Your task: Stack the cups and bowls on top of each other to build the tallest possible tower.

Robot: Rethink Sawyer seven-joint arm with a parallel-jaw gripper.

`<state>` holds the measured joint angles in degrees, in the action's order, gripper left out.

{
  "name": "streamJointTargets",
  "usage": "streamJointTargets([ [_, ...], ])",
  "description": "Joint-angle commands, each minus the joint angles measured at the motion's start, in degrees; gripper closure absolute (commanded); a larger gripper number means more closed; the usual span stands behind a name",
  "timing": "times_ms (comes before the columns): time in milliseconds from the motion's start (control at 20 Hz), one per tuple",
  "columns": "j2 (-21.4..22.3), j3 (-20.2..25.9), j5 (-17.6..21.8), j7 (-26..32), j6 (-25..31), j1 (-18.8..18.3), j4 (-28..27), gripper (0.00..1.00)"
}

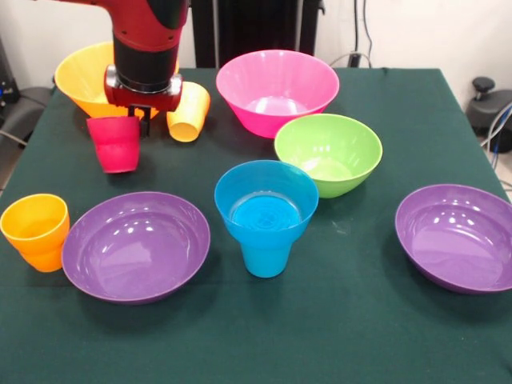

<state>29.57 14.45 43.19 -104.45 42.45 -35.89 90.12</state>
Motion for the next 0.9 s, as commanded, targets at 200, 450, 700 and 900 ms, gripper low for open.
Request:
streamJointTargets([
  [200, 0.12, 5.04, -5.18, 11.93, 19.11, 4.47, -8.02, 1.0],
  [450, -0.12, 5.44, -5.64, 12.64, 24.94, 5.39, -11.06, 1.0],
  [700, -0.44, 5.92, -6.24, 12.34, 29.41, 6.21, -13.41, 1.0],
  [900, -1.69, 6.73, -7.81, 10.82, 31.91, 6.69, -16.16, 1.0],
])
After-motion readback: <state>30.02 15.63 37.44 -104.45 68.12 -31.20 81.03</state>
